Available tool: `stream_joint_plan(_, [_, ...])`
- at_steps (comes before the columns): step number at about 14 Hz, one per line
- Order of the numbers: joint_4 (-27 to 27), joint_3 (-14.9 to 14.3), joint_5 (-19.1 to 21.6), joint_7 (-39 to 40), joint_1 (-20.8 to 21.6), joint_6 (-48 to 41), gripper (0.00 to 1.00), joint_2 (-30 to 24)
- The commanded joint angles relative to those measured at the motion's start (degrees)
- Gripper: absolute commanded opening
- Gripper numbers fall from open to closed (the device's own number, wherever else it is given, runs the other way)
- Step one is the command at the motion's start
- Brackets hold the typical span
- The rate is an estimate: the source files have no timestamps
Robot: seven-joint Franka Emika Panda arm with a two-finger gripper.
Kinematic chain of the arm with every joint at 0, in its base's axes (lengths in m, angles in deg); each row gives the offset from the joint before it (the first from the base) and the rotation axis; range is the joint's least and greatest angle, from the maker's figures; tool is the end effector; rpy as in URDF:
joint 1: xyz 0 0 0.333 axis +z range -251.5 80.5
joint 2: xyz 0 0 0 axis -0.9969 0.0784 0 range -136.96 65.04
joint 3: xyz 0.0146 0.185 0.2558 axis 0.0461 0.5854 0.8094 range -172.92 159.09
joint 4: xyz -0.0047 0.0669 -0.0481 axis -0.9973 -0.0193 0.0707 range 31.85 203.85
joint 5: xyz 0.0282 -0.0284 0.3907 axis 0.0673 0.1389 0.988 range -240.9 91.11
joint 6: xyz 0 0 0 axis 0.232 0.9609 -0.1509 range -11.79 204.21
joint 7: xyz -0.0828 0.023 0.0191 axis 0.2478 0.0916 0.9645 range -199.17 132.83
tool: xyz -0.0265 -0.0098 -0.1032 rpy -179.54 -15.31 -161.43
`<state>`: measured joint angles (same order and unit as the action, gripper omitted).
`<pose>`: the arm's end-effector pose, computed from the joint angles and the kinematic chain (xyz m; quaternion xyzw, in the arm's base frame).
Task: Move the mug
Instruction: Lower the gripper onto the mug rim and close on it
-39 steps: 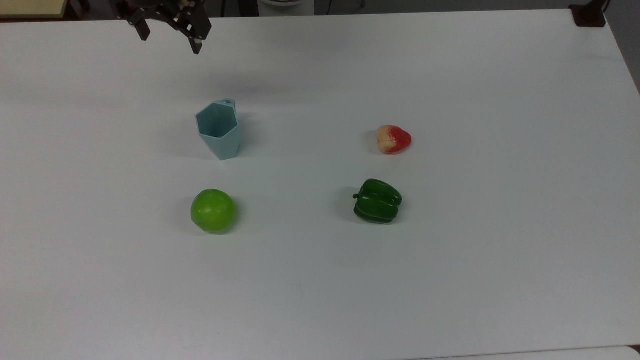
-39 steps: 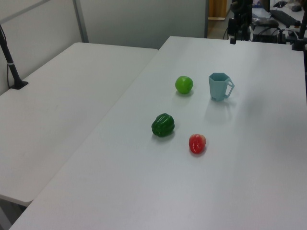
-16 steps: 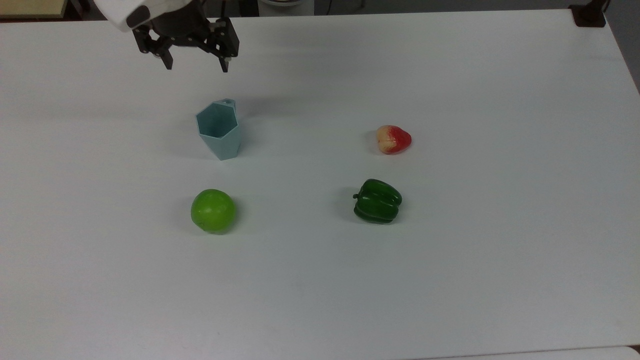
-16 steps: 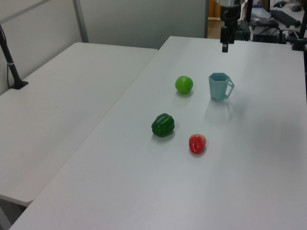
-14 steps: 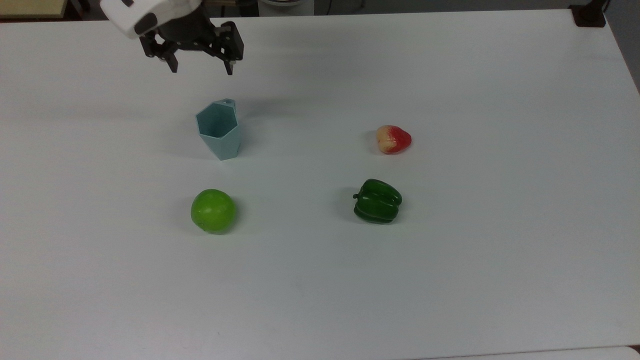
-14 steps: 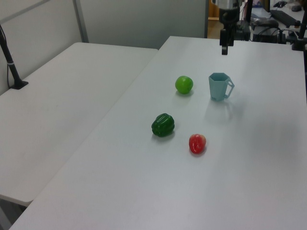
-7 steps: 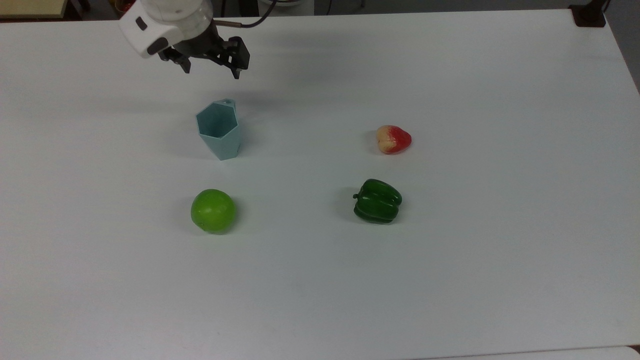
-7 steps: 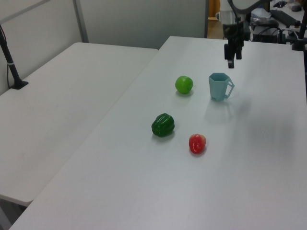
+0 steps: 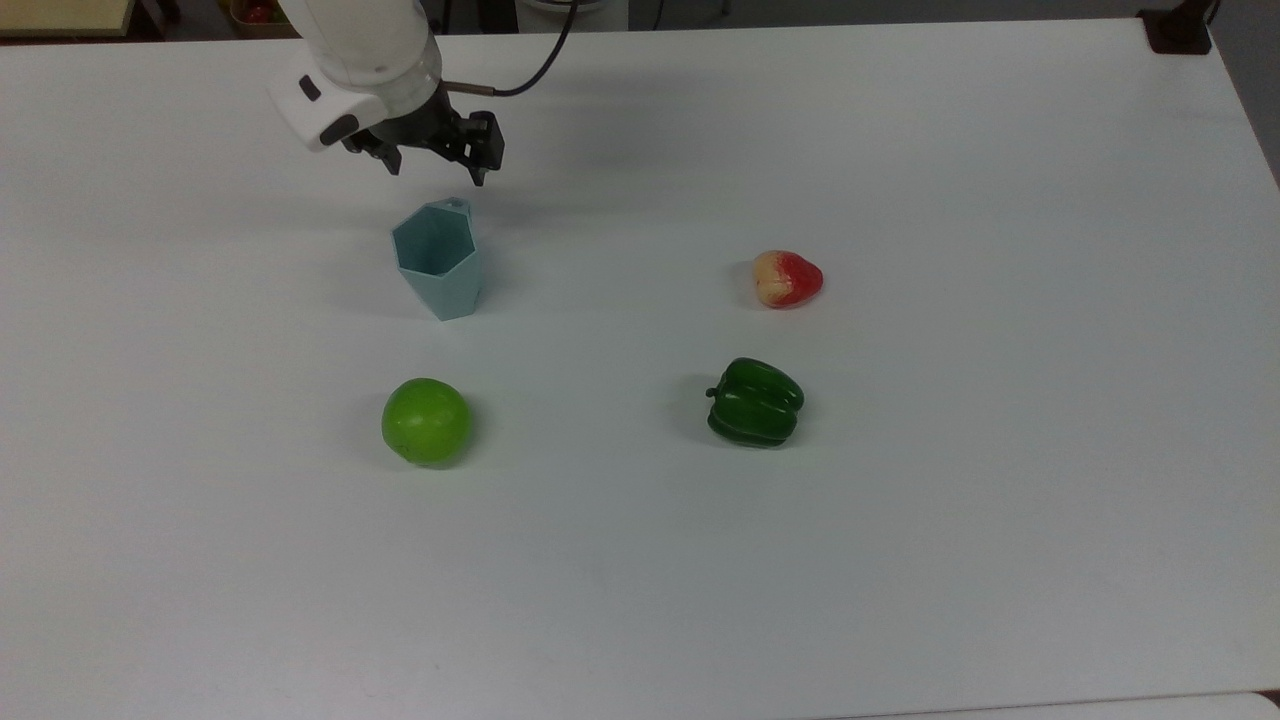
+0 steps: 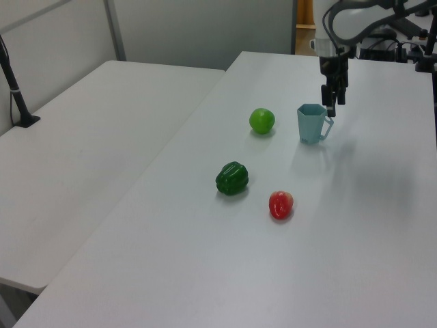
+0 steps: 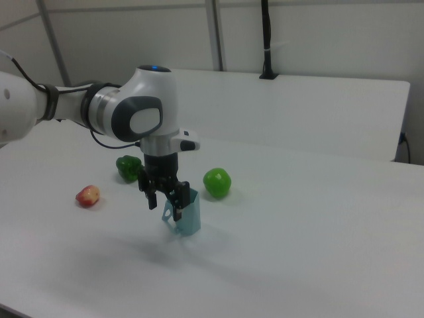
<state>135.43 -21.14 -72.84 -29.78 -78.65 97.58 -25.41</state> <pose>0.5810 -0.0670 0.4031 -0.9957 0.0415 0.0823 0.0017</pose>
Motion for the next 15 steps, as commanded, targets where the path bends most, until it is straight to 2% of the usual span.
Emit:
stream_joint_plan(1, [3.1, -0.4, -1.1, -1.1, 1.1, 2.8, 0.82, -1.0])
stream_joint_plan(5, [3.4, -0.4, -1.3, -3.0, 2.1, 5.2, 0.71, 0.0])
stream_joint_plan(9, [3.3, -0.4, -1.3, -3.9, 2.6, 6.8, 0.68, 1.3])
stream_joint_plan(13, [3.2, -0.4, -1.4, -5.0, 3.4, 7.4, 0.6, 2.1])
stream_joint_plan(15, [3.3, -0.4, -1.4, -5.0, 3.5, 7.6, 0.52, 2.4])
